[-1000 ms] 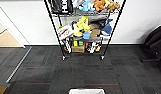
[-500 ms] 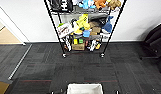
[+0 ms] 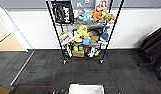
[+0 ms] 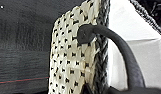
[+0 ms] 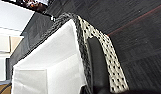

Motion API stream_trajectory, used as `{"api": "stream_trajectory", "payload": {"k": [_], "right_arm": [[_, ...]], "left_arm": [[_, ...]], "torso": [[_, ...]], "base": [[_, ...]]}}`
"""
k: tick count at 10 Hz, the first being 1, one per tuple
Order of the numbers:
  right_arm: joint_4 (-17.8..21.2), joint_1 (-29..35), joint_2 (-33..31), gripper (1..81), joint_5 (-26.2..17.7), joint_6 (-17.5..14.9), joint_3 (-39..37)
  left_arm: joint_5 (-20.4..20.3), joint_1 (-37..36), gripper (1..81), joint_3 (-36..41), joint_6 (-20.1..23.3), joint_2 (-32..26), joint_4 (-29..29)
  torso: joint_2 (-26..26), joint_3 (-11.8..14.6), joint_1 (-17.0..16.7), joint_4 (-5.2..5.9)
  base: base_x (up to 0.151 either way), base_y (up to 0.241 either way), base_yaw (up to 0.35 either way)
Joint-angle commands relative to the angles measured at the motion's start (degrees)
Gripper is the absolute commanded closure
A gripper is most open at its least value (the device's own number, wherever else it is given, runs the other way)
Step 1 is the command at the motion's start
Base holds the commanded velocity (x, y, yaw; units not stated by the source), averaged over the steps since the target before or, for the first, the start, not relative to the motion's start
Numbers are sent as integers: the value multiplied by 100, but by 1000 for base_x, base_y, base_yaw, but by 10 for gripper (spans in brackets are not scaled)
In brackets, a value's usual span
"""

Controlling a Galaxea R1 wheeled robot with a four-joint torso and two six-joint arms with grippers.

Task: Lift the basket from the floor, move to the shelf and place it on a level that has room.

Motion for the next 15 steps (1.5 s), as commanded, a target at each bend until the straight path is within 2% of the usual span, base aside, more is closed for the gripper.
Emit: {"api": "stream_trajectory", "payload": {"k": [1,6,7,9,10,12,15], "right_arm": [[140,432,-187,811,-235,104,237],[122,282,-310,811,-208,104,439],[122,291,-336,811,-208,104,457],[122,265,-345,811,-208,104,457],[122,265,-345,811,-208,104,457],[122,265,-345,811,-208,95,448],[87,282,-274,811,-235,95,439]], "left_arm": [[586,-569,811,270,52,-164,-275],[666,-508,811,429,61,-270,-275],[666,-473,811,429,61,-278,-275],[657,-446,811,420,61,-278,-275],[657,-446,811,429,61,-278,-275],[657,-411,811,429,61,-287,-275],[569,-227,811,569,78,-498,-310]], "torso": [[553,549,-356,0],[1489,1502,-977,0],[1672,1599,-1099,-358],[1983,1853,-1309,-495],[2162,1548,-1423,-191],[2475,1701,-1635,-388],[3043,1744,-2004,-401]], "base": [[0,0,0],[0,0,0],[0,0,0],[0,0,0],[0,0,0],[0,0,0],[0,0,0]]}}
